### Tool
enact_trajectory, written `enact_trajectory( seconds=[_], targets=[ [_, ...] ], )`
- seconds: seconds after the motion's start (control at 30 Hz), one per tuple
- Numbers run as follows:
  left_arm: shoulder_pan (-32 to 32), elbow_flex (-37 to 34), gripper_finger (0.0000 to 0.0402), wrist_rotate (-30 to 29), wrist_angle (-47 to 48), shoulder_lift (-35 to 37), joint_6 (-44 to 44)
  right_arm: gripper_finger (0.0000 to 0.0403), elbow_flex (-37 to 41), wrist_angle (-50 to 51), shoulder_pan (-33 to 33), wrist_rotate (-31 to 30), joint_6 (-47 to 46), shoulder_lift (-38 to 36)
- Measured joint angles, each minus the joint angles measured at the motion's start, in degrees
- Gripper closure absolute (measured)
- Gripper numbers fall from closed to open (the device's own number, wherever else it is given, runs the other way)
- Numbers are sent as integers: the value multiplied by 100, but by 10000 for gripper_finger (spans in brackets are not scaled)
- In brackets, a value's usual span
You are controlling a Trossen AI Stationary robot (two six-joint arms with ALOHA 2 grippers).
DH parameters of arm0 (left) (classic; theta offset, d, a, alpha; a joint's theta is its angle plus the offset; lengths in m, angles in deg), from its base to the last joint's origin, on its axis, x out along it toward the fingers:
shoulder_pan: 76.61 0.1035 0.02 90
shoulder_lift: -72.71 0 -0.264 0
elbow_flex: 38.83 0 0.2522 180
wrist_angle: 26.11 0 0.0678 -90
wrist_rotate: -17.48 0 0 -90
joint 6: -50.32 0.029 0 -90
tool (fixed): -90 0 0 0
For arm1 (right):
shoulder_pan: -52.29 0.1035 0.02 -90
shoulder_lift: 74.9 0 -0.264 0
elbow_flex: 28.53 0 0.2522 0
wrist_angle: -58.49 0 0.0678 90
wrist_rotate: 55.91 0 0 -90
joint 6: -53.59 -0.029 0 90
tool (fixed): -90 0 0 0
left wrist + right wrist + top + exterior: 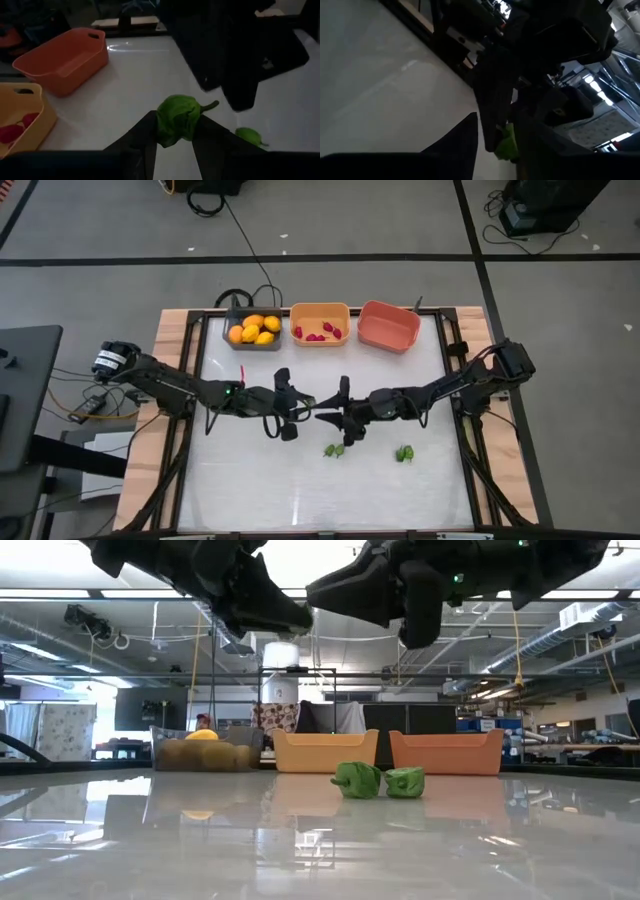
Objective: Sort produce into baskets
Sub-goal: Put the green chili pepper into the orange bin
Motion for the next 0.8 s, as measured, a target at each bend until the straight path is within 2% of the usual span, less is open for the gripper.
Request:
enact_trajectory(
  seconds=[0.27, 0.67, 0.8],
  targets=[
    [0, 0, 288, 0, -275, 0, -7, 305, -19, -4, -56, 130, -24, 0],
    [13, -4, 288, -37, -393, -2, -39, 333, -23, -28, -203, -34, -26, 0],
    [13, -4, 288, -35, -385, -2, -180, 363, -23, -38, -202, -117, -29, 0]
  ],
)
